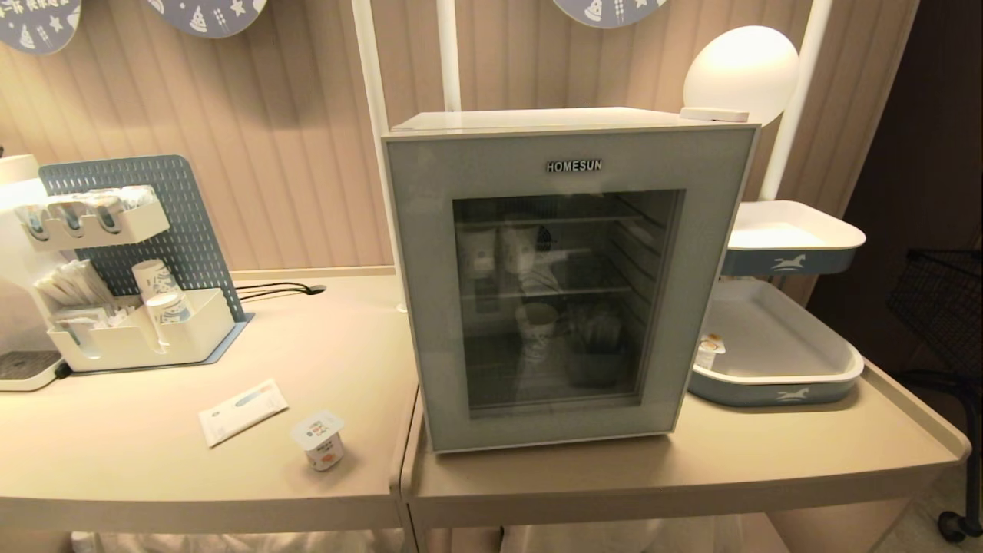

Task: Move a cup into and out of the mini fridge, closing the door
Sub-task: Open the freezer door

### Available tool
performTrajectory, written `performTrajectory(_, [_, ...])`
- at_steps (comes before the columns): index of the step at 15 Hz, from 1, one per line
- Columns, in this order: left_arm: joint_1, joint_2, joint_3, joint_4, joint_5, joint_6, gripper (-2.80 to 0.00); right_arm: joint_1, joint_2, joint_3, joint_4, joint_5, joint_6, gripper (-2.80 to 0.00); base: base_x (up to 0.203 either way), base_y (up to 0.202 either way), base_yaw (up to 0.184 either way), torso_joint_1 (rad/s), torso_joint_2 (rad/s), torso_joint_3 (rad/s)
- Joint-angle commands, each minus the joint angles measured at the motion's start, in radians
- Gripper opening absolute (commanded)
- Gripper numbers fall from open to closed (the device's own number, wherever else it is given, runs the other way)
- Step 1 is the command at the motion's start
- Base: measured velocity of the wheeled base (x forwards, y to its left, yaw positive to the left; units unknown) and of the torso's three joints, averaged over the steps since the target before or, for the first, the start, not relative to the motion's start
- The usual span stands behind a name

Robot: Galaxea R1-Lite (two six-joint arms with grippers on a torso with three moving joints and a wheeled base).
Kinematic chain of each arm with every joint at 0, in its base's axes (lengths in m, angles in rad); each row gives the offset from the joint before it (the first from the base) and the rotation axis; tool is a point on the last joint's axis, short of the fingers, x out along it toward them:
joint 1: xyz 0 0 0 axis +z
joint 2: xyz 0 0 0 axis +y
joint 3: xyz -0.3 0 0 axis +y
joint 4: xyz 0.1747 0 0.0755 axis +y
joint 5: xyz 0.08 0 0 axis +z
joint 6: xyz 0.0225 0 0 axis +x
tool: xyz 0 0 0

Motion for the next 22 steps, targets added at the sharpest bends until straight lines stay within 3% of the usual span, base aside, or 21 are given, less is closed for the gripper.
performTrajectory(1, [0.000, 0.000, 0.000, 0.000, 0.000, 0.000, -2.80, 0.000, 0.001, 0.000, 0.000, 0.000, 0.000, -2.80, 0.000, 0.000, 0.000, 0.000, 0.00, 0.000])
performTrajectory(10, [0.001, 0.000, -0.020, -0.001, 0.012, 0.029, -2.80, 0.000, 0.002, 0.000, 0.000, 0.000, 0.000, -2.80, 0.000, 0.000, 0.000, 0.000, 0.00, 0.000])
performTrajectory(12, [0.000, 0.042, -0.180, 0.034, 0.031, 0.047, -2.80, 0.001, 0.002, 0.000, 0.000, 0.000, -0.001, -2.80, 0.000, 0.000, 0.000, 0.000, 0.00, 0.000])
performTrajectory(14, [0.000, 0.167, -0.486, 0.130, 0.070, 0.028, -2.80, 0.000, 0.002, 0.000, 0.000, 0.000, 0.000, -2.80, 0.000, 0.000, 0.000, 0.000, 0.00, 0.000])
performTrajectory(16, [-0.001, 0.410, -0.752, 0.236, 0.106, -0.018, -2.80, 0.002, 0.001, 0.000, 0.000, 0.000, -0.002, -2.80, 0.000, 0.000, 0.000, 0.000, 0.00, 0.000])
performTrajectory(18, [-0.001, 0.688, -0.881, 0.293, 0.110, -0.066, -2.80, 0.001, 0.001, 0.000, 0.000, 0.001, -0.002, -2.80, 0.000, 0.000, 0.000, 0.000, 0.00, 0.000])
performTrajectory(20, [-0.002, 0.946, -0.982, 0.291, 0.053, -0.098, -2.80, 0.002, 0.002, 0.000, 0.000, 0.001, -0.002, -2.80, 0.000, 0.000, 0.000, 0.000, 0.00, 0.000])
performTrajectory(22, [-0.001, 1.175, -1.089, 0.276, -0.054, -0.117, -2.80, 0.000, 0.001, 0.000, 0.001, 0.001, -0.002, -2.80, 0.000, 0.000, 0.000, 0.000, 0.00, 0.000])
